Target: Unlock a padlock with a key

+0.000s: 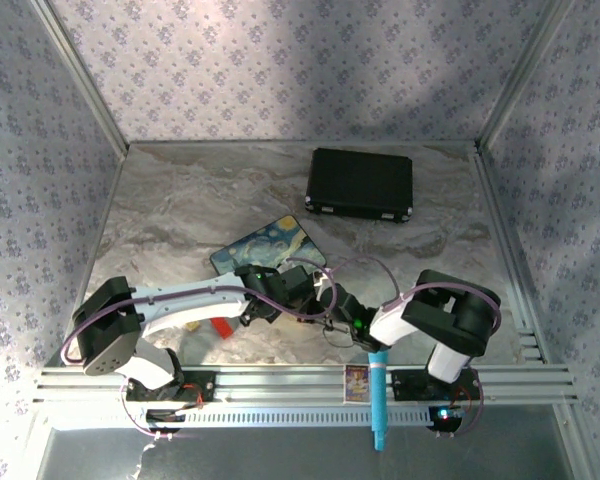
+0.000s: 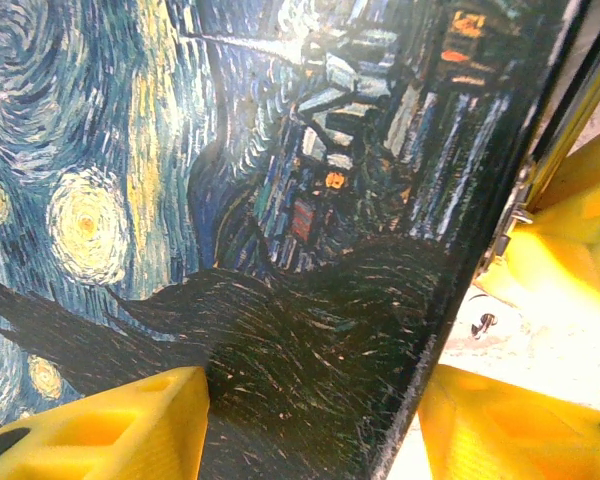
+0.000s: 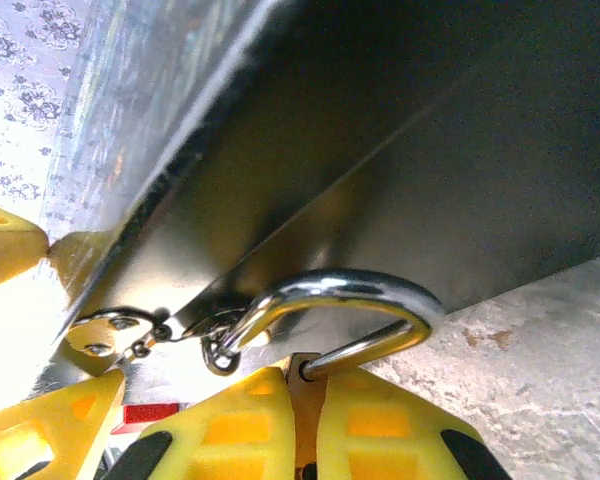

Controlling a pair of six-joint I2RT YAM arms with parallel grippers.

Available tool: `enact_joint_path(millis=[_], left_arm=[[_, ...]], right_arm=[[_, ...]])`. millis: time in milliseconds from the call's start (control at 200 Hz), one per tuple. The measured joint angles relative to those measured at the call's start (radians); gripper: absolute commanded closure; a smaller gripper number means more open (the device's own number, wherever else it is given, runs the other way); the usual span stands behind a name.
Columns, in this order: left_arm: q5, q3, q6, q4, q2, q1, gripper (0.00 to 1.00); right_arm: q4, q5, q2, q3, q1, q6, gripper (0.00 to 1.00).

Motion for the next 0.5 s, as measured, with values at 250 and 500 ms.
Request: enact_joint_path(millis=[250,500], left_arm=[[-0.001,0.000,0.000,0.000,0.000,0.000,0.45],[-0.005,0.000,0.000,0.000,-0.001,-0.001,0.44]], right_arm=[[-0.008,-0.037,-0.024,-0.031,-0.058,0.000,1.00],[-0.060,-0.089,-0.075,-0.032,-0.087,-0.004,1.00]])
